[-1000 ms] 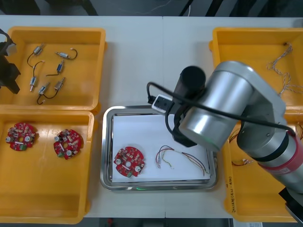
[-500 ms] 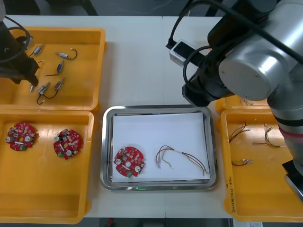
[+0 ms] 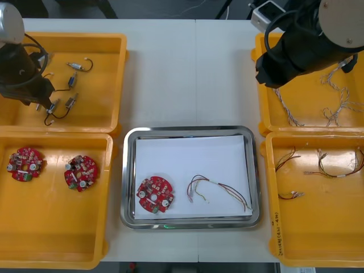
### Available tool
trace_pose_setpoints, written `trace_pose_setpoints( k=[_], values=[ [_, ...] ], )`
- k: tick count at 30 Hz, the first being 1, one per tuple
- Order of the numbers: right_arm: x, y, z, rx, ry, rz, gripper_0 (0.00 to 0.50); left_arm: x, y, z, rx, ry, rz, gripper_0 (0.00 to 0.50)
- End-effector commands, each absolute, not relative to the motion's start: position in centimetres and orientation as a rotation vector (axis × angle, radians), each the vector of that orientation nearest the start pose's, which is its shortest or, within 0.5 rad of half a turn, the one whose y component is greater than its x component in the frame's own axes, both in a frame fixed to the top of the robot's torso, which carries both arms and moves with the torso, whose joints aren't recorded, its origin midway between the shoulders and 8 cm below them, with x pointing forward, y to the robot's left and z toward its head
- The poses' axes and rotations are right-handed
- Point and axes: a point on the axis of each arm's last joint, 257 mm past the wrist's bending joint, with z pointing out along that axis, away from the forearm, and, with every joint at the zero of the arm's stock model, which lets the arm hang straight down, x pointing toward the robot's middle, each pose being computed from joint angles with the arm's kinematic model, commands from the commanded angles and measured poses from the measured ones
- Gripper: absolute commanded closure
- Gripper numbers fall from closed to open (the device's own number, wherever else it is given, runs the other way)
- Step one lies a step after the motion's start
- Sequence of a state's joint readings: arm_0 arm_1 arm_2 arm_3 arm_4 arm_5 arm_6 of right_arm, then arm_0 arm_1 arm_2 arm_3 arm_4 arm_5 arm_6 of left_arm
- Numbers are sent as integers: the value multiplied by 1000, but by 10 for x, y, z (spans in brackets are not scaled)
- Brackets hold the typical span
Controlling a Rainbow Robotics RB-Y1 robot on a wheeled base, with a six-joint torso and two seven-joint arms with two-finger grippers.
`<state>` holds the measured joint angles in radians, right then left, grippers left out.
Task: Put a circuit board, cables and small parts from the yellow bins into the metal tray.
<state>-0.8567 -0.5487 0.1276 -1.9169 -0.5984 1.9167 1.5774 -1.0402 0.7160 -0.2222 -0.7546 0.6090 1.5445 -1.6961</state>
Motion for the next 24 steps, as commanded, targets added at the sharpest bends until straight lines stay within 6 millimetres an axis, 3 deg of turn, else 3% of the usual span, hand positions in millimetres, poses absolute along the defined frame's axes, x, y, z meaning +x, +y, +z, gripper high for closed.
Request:
trace_pose_setpoints(
  k=[1, 6, 14, 24],
  values=[
    [527, -221, -4, -578, 2317, -170, 0, 578, 393, -183, 195, 2822, 221, 0],
    [536, -256, 13, -450, 2309, -232, 0, 578, 395, -196, 198, 2818, 219, 0],
    [547, -314, 19, -214, 2377, -200, 0, 573, 397, -211, 250, 2836, 272, 0],
    [552, -364, 15, 32, 2422, -221, 0, 569, 393, -224, 256, 2844, 240, 0]
  ],
)
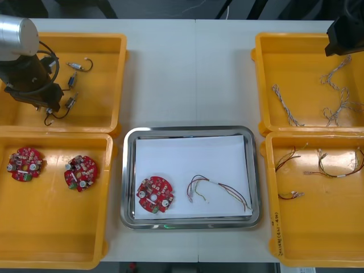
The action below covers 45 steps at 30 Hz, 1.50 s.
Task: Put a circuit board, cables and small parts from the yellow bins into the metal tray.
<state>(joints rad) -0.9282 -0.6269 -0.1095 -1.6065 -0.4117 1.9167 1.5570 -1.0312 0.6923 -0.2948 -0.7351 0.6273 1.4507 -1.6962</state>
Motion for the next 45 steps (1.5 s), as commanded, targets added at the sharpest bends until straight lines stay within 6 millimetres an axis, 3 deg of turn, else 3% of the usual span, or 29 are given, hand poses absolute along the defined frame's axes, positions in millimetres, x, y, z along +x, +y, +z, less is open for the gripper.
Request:
trace_pose_setpoints(
  k=[1, 5, 15, 16, 18, 20, 28, 34, 40, 45],
  values=[
    [552, -366, 15, 44, 2424, -221, 0, 569, 393, -226, 256, 2845, 234, 0],
    [551, -375, 7, 190, 2441, -160, 0, 568, 392, -233, 255, 2842, 218, 0],
    [548, -394, -22, 345, 2523, -82, 0, 568, 389, -237, 256, 2841, 192, 0],
    [548, -396, -22, 357, 2525, -78, 0, 568, 389, -237, 256, 2841, 190, 53],
    [548, -400, -24, 394, 2538, -59, 0, 568, 389, -237, 256, 2841, 190, 354],
    [549, -402, -24, 409, 2549, -52, 0, 568, 388, -237, 256, 2841, 186, 500],
    [555, -404, -25, 433, 2587, -27, 0, 566, 388, -238, 256, 2848, 181, 500],
    [562, -414, -32, 462, 2579, -32, 0, 563, 401, -229, 235, 2849, 182, 500],
    [569, -428, -44, 533, 2564, 17, 0, 556, 412, -207, 227, 2854, 178, 500],
    [574, -441, -60, 601, 2557, 14, 0, 550, 419, -173, 217, 2846, 176, 500]
  ],
)
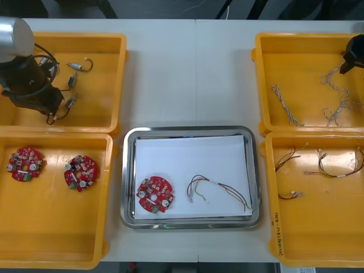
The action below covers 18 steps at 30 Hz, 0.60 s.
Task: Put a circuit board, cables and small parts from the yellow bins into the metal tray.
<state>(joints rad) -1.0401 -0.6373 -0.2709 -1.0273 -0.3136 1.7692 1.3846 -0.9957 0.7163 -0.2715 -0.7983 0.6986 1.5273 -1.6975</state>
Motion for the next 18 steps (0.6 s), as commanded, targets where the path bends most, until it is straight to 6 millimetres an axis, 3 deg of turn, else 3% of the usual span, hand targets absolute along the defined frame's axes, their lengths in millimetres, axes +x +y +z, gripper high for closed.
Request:
trace_pose_setpoints(
  k=[1, 9, 18],
  values=[
    [575, -444, -65, 619, 2558, 14, 0, 548, 421, -168, 207, 2848, 167, 500],
    [581, -463, -90, 725, 2533, 45, 0, 537, 429, -127, 195, 2831, 177, 500],
    [578, -485, -120, 780, 2518, 3, 0, 515, 421, -95, 232, 2813, 229, 500]
  ],
)
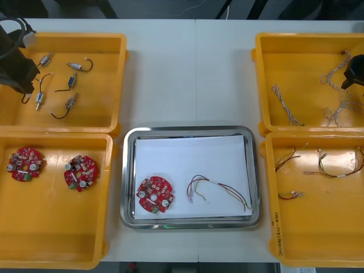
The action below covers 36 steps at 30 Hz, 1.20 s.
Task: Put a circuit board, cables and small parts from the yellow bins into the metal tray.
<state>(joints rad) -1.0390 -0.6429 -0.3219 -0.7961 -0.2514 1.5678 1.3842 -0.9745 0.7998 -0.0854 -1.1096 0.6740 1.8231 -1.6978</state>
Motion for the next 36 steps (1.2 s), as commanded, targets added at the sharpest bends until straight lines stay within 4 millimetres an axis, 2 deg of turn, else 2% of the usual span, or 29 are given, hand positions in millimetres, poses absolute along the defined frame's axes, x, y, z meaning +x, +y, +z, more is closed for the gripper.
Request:
trace_pose_setpoints(
  k=[1, 5, 8, 12, 17, 21, 26, 30, 36],
  values=[
    [577, -487, -124, 788, 2515, 0, 0, 511, 418, -91, 242, 2810, 236, 500],
    [576, -492, -135, 810, 2505, 2, 0, 513, 405, -76, 278, 2745, 238, 500],
    [577, -496, -140, 827, 2488, 7, 0, 515, 386, -65, 290, 2682, 216, 500],
    [576, -494, -148, 898, 2468, 33, 0, 510, 343, -62, 271, 2627, 115, 500],
    [579, -482, -158, 1010, 2442, 59, 0, 498, 290, -64, 312, 2580, -5, 500],
    [581, -476, -165, 1062, 2420, 82, 0, 491, 257, -66, 366, 2555, -24, 500],
    [580, -474, -181, 1072, 2421, 96, 0, 478, 211, -77, 407, 2554, -77, 500],
    [580, -472, -189, 1072, 2419, 104, 0, 469, 187, -88, 428, 2571, -98, 500],
    [580, -466, -204, 1081, 2421, 132, 0, 447, 152, -123, 418, 2657, -105, 500]
  ],
)
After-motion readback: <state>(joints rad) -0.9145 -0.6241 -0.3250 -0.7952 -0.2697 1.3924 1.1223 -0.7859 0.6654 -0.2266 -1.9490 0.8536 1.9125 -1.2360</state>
